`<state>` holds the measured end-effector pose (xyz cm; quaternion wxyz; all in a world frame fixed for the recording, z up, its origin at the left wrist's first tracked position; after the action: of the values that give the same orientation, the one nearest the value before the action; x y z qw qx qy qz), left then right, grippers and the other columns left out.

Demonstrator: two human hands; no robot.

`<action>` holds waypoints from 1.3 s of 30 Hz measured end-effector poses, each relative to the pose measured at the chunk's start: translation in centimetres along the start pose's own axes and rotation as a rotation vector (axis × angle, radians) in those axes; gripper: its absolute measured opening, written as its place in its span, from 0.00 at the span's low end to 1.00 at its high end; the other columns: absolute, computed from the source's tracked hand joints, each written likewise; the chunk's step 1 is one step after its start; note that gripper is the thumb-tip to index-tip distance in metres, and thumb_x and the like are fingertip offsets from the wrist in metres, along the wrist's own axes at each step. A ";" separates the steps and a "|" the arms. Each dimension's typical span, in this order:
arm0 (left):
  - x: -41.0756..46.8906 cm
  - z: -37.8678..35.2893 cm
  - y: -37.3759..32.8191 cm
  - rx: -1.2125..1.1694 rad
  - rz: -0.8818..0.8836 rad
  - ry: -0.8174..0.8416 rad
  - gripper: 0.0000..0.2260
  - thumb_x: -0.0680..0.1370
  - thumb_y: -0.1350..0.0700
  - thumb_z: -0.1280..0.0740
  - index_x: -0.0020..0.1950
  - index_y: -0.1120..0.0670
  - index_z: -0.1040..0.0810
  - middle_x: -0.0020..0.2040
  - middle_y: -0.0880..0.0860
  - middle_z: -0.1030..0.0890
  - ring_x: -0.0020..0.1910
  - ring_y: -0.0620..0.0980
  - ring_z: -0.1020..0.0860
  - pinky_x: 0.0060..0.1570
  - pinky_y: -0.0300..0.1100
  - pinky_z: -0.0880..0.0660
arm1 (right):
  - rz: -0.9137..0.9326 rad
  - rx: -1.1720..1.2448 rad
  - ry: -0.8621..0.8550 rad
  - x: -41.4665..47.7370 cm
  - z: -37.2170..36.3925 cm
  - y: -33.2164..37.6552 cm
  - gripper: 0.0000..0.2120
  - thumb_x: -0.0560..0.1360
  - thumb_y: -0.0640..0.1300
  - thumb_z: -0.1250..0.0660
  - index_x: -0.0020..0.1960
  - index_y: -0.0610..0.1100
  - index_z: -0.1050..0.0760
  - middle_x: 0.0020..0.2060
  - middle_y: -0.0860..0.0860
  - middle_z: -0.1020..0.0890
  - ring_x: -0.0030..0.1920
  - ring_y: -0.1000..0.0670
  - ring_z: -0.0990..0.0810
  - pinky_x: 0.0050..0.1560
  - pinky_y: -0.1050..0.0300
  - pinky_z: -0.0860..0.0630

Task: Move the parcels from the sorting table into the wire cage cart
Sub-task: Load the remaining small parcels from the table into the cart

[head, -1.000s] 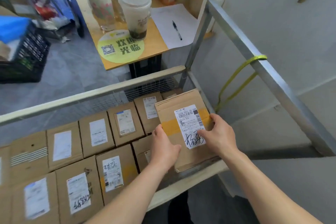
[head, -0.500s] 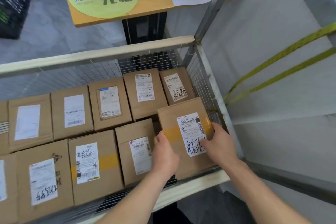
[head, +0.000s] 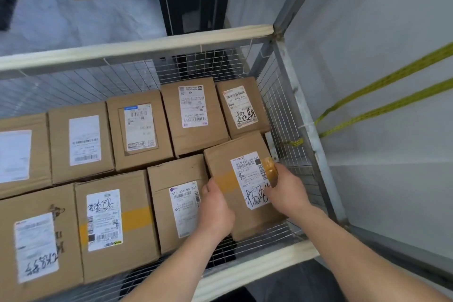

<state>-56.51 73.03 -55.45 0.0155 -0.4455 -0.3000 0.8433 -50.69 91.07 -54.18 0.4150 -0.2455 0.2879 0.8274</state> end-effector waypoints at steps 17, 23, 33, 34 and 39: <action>3.7 -2.5 1.4 0.103 0.128 0.150 0.42 0.74 0.61 0.25 0.80 0.58 0.47 0.74 0.58 0.35 0.70 0.56 0.30 0.68 0.48 0.28 | -0.104 0.021 0.108 5.4 -5.2 -2.7 0.26 0.72 0.40 0.24 0.64 0.50 0.33 0.56 0.49 0.22 0.55 0.47 0.20 0.48 0.57 0.20; 3.8 -2.8 1.7 0.118 0.135 0.142 0.42 0.75 0.62 0.26 0.80 0.57 0.49 0.74 0.58 0.35 0.70 0.57 0.30 0.67 0.48 0.28 | -0.104 0.007 0.110 5.4 -5.5 -3.0 0.23 0.72 0.42 0.24 0.59 0.51 0.34 0.56 0.48 0.22 0.55 0.46 0.19 0.52 0.52 0.18; 5.3 -2.6 1.7 0.150 0.158 0.180 0.48 0.76 0.57 0.26 0.81 0.60 0.60 0.77 0.59 0.37 0.72 0.56 0.31 0.63 0.41 0.30 | -0.094 0.004 0.149 5.9 -5.9 -2.5 0.26 0.71 0.43 0.23 0.62 0.52 0.32 0.49 0.56 0.21 0.51 0.50 0.19 0.54 0.47 0.18; 5.3 -2.5 1.7 0.159 0.161 0.187 0.49 0.76 0.56 0.26 0.81 0.61 0.60 0.77 0.59 0.37 0.72 0.56 0.31 0.63 0.41 0.30 | -0.090 0.001 0.147 5.9 -6.0 -2.5 0.26 0.70 0.43 0.22 0.62 0.52 0.32 0.50 0.56 0.21 0.53 0.49 0.18 0.54 0.46 0.18; 4.3 -1.6 1.0 0.183 0.091 0.134 0.36 0.75 0.55 0.26 0.78 0.59 0.40 0.74 0.56 0.34 0.63 0.51 0.27 0.58 0.39 0.30 | -0.061 0.008 0.185 5.1 -5.7 -2.2 0.33 0.72 0.41 0.24 0.72 0.50 0.36 0.44 0.60 0.26 0.48 0.53 0.22 0.51 0.56 0.19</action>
<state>-57.68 74.29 -59.82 0.0377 -0.5108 -0.1993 0.8354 -50.63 91.04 -62.11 0.4125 -0.3279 0.3206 0.7871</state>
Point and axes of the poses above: each hand's wrist, its own x-axis towards the middle knuckle, its own z-axis out of the back of the hand, y = z × x, the point moved 2 cm from there along x, towards the middle knuckle
